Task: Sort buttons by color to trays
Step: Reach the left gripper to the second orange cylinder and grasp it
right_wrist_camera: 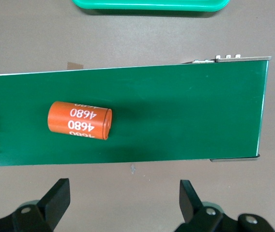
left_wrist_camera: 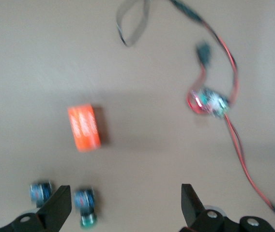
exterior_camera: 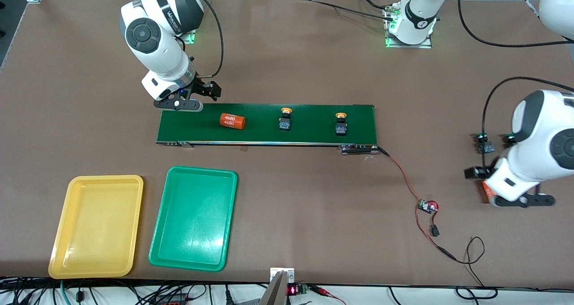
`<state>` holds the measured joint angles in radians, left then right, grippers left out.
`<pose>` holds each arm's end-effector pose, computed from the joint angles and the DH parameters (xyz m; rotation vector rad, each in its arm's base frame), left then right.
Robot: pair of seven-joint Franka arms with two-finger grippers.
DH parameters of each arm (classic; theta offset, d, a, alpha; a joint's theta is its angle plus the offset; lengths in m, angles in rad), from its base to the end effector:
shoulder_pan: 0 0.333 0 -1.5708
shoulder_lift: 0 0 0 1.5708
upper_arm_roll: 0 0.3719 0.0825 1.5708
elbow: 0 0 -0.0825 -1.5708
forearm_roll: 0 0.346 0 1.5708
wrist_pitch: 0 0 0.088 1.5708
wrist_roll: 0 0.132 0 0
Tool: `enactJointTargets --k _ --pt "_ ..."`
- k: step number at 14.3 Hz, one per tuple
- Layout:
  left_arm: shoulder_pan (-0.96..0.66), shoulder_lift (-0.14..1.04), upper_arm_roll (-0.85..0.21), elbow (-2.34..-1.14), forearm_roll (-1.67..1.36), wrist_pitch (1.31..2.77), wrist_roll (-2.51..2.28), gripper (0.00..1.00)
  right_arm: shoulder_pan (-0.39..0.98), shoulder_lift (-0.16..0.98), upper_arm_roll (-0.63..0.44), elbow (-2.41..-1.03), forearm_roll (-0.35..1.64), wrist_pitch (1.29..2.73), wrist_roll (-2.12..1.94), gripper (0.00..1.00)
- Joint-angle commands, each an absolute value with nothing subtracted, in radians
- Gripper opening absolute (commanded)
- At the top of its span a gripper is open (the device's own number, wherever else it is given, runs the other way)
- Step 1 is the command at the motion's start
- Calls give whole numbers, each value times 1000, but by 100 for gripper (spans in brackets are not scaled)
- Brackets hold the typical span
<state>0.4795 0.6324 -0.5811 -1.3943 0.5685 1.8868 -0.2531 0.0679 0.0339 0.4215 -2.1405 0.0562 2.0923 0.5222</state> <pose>0.7034 0.0778 0.4127 -2.9340 -0.0707 -0.0059 0.4432 0.2388 0.4363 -3.1209 0.0974 0.1549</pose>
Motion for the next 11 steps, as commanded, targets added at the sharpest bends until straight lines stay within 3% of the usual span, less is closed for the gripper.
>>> enactJointTargets --k 1,8,11 --pt "482 676 -483 -1379 591 2076 -224 100 74 37 425 -2135 37 2097 552 100" --pt "538 876 -367 -1384 580 2445 -186 100 77 -96 433 -2287 35 2137 552 100" --pt "551 891 -357 -1407 580 2471 -199 100 77 -121 434 -2309 37 2135 557 100"
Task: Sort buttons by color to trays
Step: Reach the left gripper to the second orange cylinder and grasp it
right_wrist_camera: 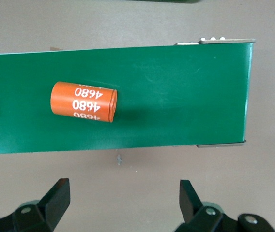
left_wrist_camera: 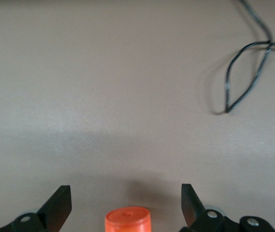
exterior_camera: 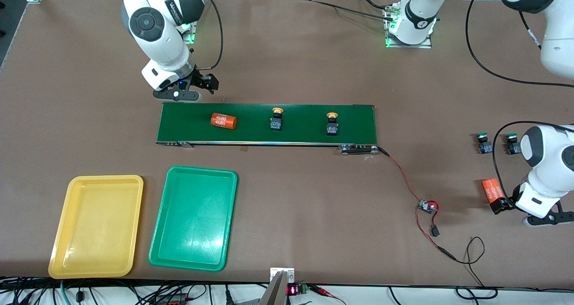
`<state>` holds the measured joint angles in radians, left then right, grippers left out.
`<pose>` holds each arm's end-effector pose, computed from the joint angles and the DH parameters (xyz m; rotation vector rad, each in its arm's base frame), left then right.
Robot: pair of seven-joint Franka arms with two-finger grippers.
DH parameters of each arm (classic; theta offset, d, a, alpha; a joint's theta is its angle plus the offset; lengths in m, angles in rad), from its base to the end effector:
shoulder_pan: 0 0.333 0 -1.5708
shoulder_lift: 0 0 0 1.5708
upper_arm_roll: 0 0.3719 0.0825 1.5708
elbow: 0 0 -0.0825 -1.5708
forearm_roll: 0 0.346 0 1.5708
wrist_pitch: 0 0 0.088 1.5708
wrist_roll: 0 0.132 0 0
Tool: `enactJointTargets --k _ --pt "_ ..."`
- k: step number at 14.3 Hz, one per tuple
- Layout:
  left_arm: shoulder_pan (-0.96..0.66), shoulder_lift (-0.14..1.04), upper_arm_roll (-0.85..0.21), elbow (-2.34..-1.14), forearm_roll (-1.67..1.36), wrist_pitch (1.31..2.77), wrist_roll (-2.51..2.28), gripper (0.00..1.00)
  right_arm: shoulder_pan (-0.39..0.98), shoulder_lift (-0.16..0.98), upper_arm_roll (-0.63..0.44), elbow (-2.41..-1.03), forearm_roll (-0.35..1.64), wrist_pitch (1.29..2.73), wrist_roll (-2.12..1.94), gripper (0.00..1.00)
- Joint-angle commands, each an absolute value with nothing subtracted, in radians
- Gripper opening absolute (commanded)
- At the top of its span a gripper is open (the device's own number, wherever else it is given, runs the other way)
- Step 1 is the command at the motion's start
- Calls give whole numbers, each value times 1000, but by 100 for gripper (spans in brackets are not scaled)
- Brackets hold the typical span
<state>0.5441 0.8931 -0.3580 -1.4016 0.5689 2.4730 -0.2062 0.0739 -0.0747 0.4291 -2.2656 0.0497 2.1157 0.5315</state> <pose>0.7375 0.2214 0.2479 -2.9715 -0.2144 -0.3731 0.4024 0.2283 0.4346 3.1068 -0.0906 -0.1182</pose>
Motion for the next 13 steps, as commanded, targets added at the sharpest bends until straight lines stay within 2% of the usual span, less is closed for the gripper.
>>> enactJointTargets --k 1,6,7,8,9,10,12,13 --pt "560 885 -359 -1426 580 2465 -201 100 77 -121 440 -2309 38 2135 558 100" --pt "575 887 -357 -1489 577 2429 -204 100 74 -97 469 -2307 41 2154 591 100" --pt "575 884 -357 -1486 577 2386 -203 96 74 -92 468 -2307 41 2161 592 100" --pt "575 881 -359 -1485 577 2363 -202 77 74 -81 469 -2306 41 2169 591 100" --pt "575 877 -359 -1485 577 2347 -201 46 75 -71 469 -2306 41 2186 592 100" --pt "574 877 -360 -1482 577 2338 -201 32 75 -68 469 -2306 41 2195 592 100" --pt "569 874 -367 -1474 575 2321 -202 19 75 -48 469 -2303 46 2203 594 100" --pt "569 870 -370 -1464 574 2288 -204 19 81 -38 469 -2301 48 2223 594 100"
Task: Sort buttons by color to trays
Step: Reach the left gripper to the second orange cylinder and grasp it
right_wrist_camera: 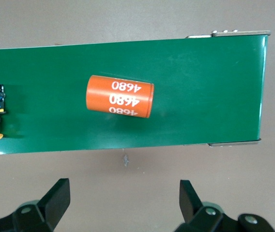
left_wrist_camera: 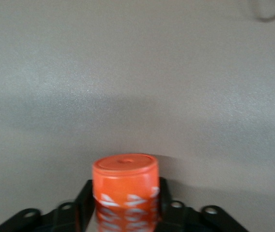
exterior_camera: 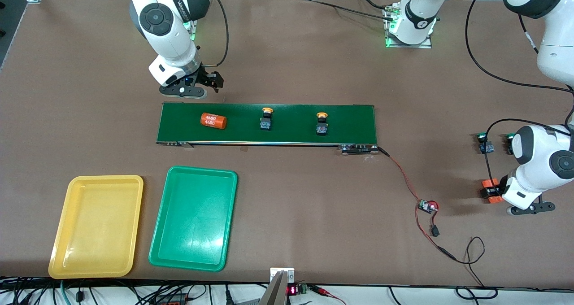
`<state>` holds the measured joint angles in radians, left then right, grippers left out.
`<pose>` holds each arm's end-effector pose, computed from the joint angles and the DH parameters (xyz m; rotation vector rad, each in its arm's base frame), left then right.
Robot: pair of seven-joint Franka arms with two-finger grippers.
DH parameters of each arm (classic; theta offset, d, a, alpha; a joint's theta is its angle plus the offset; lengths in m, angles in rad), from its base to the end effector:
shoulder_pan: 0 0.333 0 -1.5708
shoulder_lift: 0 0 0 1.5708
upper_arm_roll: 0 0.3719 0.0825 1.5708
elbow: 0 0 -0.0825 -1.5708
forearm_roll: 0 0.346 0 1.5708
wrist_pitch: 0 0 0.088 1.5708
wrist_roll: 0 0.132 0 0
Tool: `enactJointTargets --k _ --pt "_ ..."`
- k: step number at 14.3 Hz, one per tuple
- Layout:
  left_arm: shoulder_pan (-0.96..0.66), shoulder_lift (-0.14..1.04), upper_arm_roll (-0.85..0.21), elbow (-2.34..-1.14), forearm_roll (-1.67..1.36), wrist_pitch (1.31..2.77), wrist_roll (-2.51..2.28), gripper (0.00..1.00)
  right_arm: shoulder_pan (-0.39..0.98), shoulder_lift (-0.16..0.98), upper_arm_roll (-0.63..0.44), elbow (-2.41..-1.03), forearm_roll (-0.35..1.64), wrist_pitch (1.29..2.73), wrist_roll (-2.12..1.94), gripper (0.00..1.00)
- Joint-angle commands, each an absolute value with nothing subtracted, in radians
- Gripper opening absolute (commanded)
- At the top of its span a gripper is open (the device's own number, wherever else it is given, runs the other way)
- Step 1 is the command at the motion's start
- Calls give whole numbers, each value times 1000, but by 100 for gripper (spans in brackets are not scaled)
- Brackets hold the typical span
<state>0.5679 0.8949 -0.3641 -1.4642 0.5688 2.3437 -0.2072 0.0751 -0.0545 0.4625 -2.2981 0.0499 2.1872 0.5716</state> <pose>0.7033 0.2256 0.2089 -2.9947 -0.2335 -0.0949 0.3971 0.2421 0.4183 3.1192 -0.1021 -0.0947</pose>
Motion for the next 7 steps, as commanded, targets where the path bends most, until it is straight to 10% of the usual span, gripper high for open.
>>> enactJointTargets --k 1,7 --pt "566 862 -379 -1448 557 2243 -204 19 87 -26 469 -2301 51 2255 595 100" --pt "525 709 -477 -1437 368 1967 -276 19 95 44 469 -2246 48 2345 615 100"
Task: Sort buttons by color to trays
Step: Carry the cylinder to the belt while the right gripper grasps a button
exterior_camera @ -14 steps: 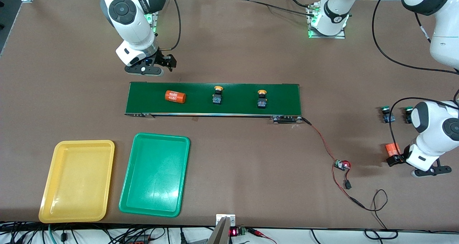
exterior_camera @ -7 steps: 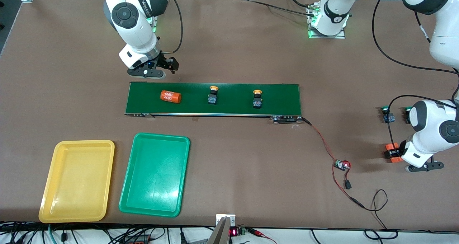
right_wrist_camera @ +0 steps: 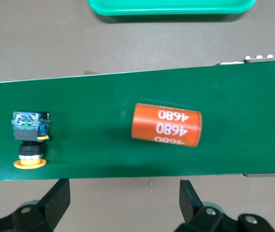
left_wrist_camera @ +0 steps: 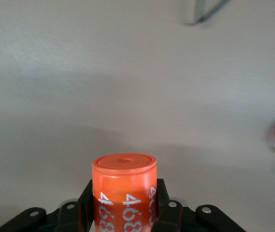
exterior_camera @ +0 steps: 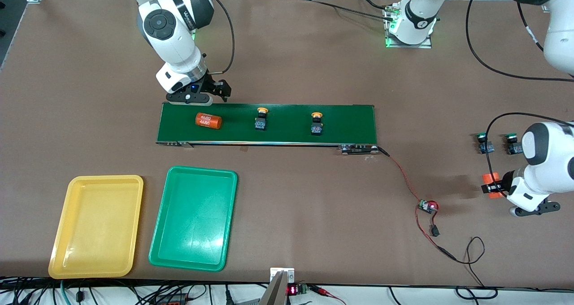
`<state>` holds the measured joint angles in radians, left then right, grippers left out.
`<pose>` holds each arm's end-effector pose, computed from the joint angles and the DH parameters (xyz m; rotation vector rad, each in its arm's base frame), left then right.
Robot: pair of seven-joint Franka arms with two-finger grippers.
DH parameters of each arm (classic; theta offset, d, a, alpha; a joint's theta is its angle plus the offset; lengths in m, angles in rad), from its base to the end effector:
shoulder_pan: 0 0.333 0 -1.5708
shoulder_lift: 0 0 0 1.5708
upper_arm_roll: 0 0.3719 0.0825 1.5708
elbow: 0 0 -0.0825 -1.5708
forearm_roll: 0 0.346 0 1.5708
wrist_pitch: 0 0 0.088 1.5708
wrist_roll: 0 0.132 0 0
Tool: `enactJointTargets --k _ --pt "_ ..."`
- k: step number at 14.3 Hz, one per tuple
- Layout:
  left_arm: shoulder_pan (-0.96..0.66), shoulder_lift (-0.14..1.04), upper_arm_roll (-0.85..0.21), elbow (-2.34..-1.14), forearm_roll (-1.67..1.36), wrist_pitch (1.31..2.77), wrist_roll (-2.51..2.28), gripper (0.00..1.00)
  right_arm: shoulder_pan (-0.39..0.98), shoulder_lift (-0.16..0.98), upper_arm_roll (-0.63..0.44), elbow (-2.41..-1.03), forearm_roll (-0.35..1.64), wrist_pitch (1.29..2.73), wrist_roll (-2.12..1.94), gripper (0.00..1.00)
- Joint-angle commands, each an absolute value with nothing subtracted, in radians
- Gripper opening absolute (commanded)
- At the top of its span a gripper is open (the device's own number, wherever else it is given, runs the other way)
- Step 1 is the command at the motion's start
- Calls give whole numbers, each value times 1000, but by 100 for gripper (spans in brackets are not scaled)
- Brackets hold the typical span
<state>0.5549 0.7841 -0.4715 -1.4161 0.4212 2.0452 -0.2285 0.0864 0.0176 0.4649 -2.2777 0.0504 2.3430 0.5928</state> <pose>0.7028 0.1698 0.2955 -3.0819 -0.3323 0.0924 0.4227 0.2612 0.4092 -3.0748 0.1170 -0.0266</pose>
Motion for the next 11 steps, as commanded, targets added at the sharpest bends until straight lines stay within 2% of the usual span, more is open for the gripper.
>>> enactJointTargets --k 1,4,7,11 --pt "506 681 -500 -1449 353 1927 -355 19 95 52 468 -2240 46 2344 615 100" --pt "450 661 -598 -1468 353 1777 -741 20 95 100 466 -2209 26 2347 617 100" --pt "417 582 -637 -1603 335 1782 -951 20 97 158 463 -2169 -8 2349 620 100" --pt "350 457 -634 -1783 207 1883 -1127 20 120 207 457 -2149 -14 2361 629 100"
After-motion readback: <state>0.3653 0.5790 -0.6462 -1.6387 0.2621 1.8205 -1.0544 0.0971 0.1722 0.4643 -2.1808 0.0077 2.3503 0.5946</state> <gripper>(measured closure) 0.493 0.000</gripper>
